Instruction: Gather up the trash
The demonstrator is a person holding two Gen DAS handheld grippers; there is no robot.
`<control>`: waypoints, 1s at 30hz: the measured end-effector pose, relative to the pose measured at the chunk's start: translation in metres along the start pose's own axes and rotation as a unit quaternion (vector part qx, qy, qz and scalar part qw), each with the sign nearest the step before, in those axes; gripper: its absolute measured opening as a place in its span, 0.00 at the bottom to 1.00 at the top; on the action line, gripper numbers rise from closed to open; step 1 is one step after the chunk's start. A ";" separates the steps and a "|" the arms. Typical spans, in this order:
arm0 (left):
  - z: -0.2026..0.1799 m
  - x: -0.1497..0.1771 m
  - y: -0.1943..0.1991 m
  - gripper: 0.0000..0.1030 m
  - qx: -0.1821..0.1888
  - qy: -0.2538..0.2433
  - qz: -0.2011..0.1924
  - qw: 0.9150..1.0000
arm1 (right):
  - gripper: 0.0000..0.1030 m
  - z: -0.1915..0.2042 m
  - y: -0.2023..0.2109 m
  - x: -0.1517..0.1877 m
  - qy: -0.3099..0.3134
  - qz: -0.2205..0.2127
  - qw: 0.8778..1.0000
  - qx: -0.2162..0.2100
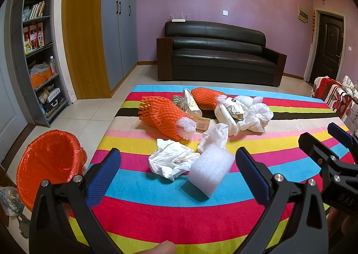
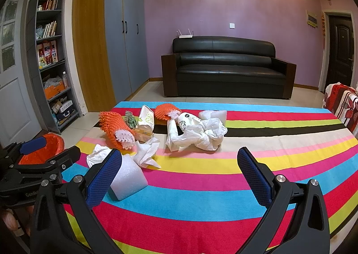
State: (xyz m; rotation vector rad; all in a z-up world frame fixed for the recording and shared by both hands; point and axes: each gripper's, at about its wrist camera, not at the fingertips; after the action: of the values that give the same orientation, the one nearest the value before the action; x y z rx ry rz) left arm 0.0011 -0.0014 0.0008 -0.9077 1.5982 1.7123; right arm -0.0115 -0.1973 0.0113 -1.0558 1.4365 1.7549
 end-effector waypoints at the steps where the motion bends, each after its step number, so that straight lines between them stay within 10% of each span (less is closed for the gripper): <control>1: 0.000 0.000 0.000 0.96 0.000 -0.001 0.000 1.000 | 0.94 0.000 0.000 0.000 0.000 0.000 1.000 0.000; 30: 0.001 0.001 0.000 0.96 0.000 -0.001 0.000 1.000 | 0.94 0.000 0.000 0.001 -0.001 -0.001 1.000 -0.001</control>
State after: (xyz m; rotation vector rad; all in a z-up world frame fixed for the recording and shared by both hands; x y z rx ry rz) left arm 0.0005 -0.0002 0.0005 -0.9063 1.5972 1.7115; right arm -0.0117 -0.1972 0.0109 -1.0562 1.4321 1.7556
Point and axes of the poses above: each gripper's, at about its wrist camera, not at the fingertips, and y roughly against the way its jaws point, z to its left, x to its underside, and after that the axes turned 4 degrees about -x, right-handed
